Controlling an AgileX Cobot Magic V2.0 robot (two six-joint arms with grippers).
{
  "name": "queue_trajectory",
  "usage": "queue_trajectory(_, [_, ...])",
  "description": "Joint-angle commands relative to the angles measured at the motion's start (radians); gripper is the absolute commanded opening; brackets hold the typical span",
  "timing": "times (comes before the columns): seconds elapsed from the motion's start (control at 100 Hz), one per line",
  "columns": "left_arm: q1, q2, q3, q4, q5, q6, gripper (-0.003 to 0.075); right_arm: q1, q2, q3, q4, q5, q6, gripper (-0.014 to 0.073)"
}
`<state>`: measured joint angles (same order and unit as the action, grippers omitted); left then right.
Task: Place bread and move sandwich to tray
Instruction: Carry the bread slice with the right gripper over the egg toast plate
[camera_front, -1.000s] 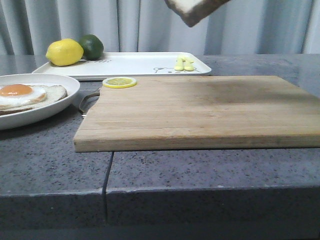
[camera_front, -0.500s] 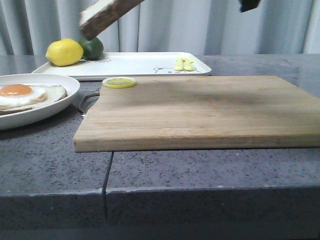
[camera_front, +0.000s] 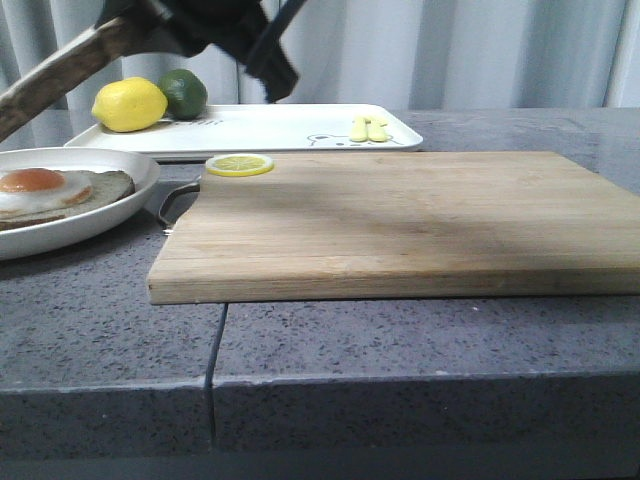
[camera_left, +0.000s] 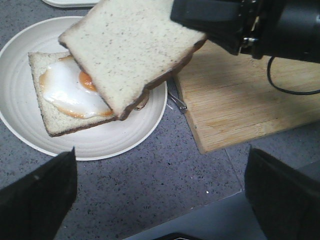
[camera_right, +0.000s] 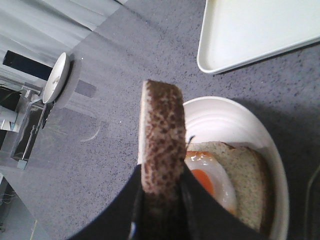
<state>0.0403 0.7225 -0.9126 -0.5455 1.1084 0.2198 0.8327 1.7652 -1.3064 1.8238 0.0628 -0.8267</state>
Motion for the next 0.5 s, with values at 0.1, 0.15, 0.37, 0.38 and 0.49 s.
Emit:
queue_trajectory(0.1, [0.002,0.007,-0.031,-0.047,-0.047,0.000,0.0618,0.025,0.030,-0.110,0.056,0.005,0.025,-0.0059])
queue_trajectory(0.15, [0.002,0.007,-0.031,-0.047,-0.047,0.000,0.0618,0.028,0.046,-0.121,0.056,0.004,0.031,-0.0059])
queue_trajectory(0.37, [0.002,0.007,-0.031,-0.047,-0.047,0.000,0.0618,0.030,0.077,-0.124,0.056,0.002,0.047,-0.0059])
queue_trajectory(0.38, [0.002,0.007,-0.031,-0.047,-0.047,0.000,0.0618,0.030,0.077,-0.124,0.056,0.002,0.047,-0.0059])
queue_trajectory(0.49, [0.002,0.007,-0.031,-0.047,-0.047,0.000,0.0618,0.030,0.077,-0.123,0.056,-0.012,0.045,-0.0055])
